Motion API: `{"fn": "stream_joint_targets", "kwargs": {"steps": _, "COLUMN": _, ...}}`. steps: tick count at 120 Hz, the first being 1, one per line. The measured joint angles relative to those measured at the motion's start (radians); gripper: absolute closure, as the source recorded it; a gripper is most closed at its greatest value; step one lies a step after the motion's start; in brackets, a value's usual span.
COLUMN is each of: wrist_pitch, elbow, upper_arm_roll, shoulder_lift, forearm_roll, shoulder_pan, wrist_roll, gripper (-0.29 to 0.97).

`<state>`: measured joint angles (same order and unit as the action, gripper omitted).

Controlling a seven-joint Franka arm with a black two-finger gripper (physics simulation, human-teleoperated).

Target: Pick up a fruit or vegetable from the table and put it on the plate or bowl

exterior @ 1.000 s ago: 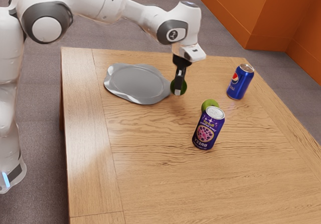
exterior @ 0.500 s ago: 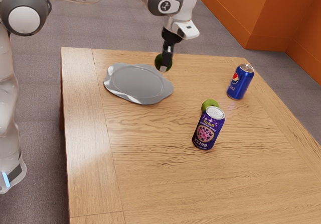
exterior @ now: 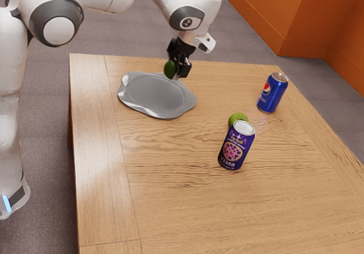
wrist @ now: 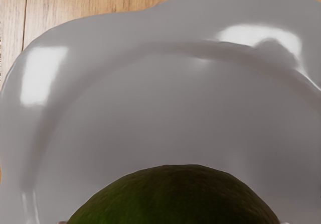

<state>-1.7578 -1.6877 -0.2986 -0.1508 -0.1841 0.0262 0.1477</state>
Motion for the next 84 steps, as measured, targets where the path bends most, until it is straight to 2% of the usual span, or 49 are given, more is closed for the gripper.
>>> {"fn": "stream_joint_targets", "kwargs": {"steps": 16, "wrist_pitch": -0.020, "elbow": 0.000, "upper_arm_roll": 0.000, "shoulder_lift": -0.009, "forearm_roll": 0.003, "shoulder_pan": 0.000, "wrist_roll": -0.054, "gripper": 0.30}}
{"fn": "stream_joint_targets", "kwargs": {"steps": 28, "wrist_pitch": -0.022, "elbow": 0.000, "upper_arm_roll": 0.000, "shoulder_lift": -0.011, "forearm_roll": 0.008, "shoulder_pan": -0.001, "wrist_roll": -0.086, "gripper": 0.17}}
{"fn": "stream_joint_targets", "kwargs": {"steps": 46, "wrist_pitch": -0.019, "elbow": 0.000, "upper_arm_roll": 0.000, "shoulder_lift": -0.011, "forearm_roll": 0.015, "shoulder_pan": -0.001, "wrist_roll": -0.124, "gripper": 0.06}}
{"fn": "stream_joint_targets", "kwargs": {"steps": 84, "wrist_pitch": -0.016, "elbow": 0.000, "upper_arm_roll": 0.001, "shoulder_lift": -0.011, "forearm_roll": 0.017, "shoulder_pan": -0.001, "wrist_roll": -0.179, "gripper": 0.01}}
